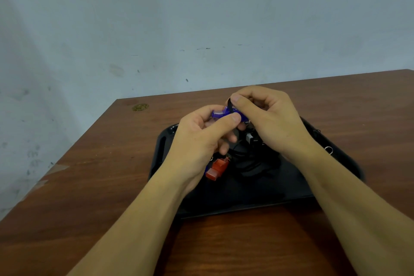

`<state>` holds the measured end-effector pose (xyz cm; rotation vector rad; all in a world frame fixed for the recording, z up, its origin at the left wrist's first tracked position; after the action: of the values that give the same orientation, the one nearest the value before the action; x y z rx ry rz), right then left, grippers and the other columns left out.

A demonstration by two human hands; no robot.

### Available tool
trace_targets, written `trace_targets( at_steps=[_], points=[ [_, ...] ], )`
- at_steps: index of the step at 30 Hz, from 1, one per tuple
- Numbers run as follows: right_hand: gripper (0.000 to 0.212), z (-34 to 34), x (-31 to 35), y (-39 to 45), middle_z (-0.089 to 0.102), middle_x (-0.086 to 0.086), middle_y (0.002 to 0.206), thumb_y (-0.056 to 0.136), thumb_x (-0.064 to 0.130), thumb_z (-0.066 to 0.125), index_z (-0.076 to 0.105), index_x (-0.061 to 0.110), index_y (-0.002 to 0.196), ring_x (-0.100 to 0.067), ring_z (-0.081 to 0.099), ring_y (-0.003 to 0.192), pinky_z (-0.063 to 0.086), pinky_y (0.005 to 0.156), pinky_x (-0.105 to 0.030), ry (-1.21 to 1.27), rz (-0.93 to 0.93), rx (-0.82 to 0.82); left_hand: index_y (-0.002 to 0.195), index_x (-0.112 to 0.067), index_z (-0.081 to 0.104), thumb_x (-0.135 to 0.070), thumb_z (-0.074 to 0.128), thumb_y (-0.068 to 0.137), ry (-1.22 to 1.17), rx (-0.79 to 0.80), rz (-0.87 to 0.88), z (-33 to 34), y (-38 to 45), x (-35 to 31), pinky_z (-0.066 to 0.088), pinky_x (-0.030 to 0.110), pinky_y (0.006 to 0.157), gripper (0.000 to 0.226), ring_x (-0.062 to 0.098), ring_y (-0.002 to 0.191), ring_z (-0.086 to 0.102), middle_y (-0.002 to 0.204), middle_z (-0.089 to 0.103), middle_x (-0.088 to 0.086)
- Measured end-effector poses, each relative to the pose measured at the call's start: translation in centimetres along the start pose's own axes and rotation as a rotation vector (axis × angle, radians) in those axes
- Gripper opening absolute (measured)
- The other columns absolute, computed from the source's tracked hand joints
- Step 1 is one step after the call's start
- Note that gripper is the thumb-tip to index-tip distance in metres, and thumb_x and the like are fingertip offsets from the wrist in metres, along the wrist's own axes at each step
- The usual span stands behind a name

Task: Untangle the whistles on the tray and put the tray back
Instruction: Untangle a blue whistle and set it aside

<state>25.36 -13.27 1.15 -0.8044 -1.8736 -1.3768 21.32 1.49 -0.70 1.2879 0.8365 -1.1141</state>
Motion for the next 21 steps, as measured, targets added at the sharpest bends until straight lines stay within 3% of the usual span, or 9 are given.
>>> trace_targets(
  at_steps=[7, 9, 14, 16, 18, 21],
  points=[
    [0.017, 0.3, -0.47, 0.16, 0.075, 0.004, 0.086, 0.1, 0.016, 0.06, 0.076, 0.018, 0.092, -0.008, 0.069, 0.082, 0.055, 0.077, -0.024, 0.04, 0.008, -0.061, 0.087, -0.025, 0.073, -0.027, 0.068, 0.086, 0.03, -0.08, 0.002, 0.43, 0.08, 0.16, 0.037, 0.025, 0.05, 0.005, 0.01, 0.064, 0.048, 0.08, 0.06, 0.001],
    [0.017, 0.54, -0.49, 0.19, 0.073, 0.01, 0.081, 0.099, 0.015, 0.061, 0.075, 0.019, 0.09, -0.007, 0.068, 0.081, 0.054, 0.078, -0.023, 0.024, -0.019, -0.093, 0.087, -0.024, 0.07, -0.031, 0.066, 0.091, 0.089, -0.122, -0.014, 0.56, 0.02, 0.13, 0.037, 0.025, 0.049, 0.01, 0.01, 0.06, 0.046, 0.088, 0.055, 0.002],
    [0.02, 0.78, -0.24, 0.11, 0.074, 0.009, 0.078, 0.098, 0.015, 0.062, 0.075, 0.023, 0.086, -0.004, 0.068, 0.076, 0.052, 0.074, -0.019, 0.047, 0.0, -0.121, 0.094, -0.012, 0.057, -0.024, 0.046, 0.104, 0.102, -0.039, -0.079, 0.93, -0.3, -0.22, 0.029, 0.024, 0.042, 0.019, 0.014, 0.055, 0.044, 0.067, 0.05, 0.001],
    [0.019, 0.66, 0.05, -0.01, 0.072, 0.008, 0.071, 0.098, 0.016, 0.062, 0.075, 0.019, 0.085, -0.002, 0.065, 0.064, 0.049, 0.063, -0.015, 0.115, 0.065, -0.119, 0.09, -0.012, 0.059, -0.023, 0.046, 0.104, 0.057, -0.012, -0.09, 0.95, -0.34, -0.37, 0.029, 0.023, 0.043, 0.022, 0.015, 0.056, 0.044, 0.067, 0.05, 0.002],
    [0.02, 0.54, 0.21, -0.08, 0.064, 0.011, 0.061, 0.099, 0.019, 0.061, 0.074, 0.014, 0.084, -0.002, 0.051, 0.048, 0.035, 0.046, -0.012, 0.258, 0.205, -0.096, 0.091, -0.012, 0.066, -0.024, 0.051, 0.101, -0.038, 0.042, -0.09, 0.76, -0.37, -0.52, 0.029, 0.023, 0.045, 0.021, 0.014, 0.056, 0.044, 0.069, 0.052, 0.004],
    [0.025, 0.25, 0.06, -0.03, 0.056, 0.008, 0.06, 0.099, 0.028, 0.06, 0.071, 0.018, 0.078, -0.004, 0.035, 0.047, 0.022, 0.041, -0.017, 0.398, 0.362, 0.012, 0.099, -0.008, 0.07, -0.027, 0.057, 0.093, -0.135, 0.108, -0.062, 0.25, -0.37, -0.61, 0.032, 0.021, 0.047, 0.023, 0.011, 0.057, 0.045, 0.072, 0.057, 0.005]
  ],
)
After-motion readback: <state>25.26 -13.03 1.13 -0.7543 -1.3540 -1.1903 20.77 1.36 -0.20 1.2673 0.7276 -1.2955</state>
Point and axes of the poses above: each hand's wrist, its own y-axis towards the middle knuckle, its own z-axis out of the palm, x = y × z, the point moved 1 cm from there along y, towards the middle knuckle
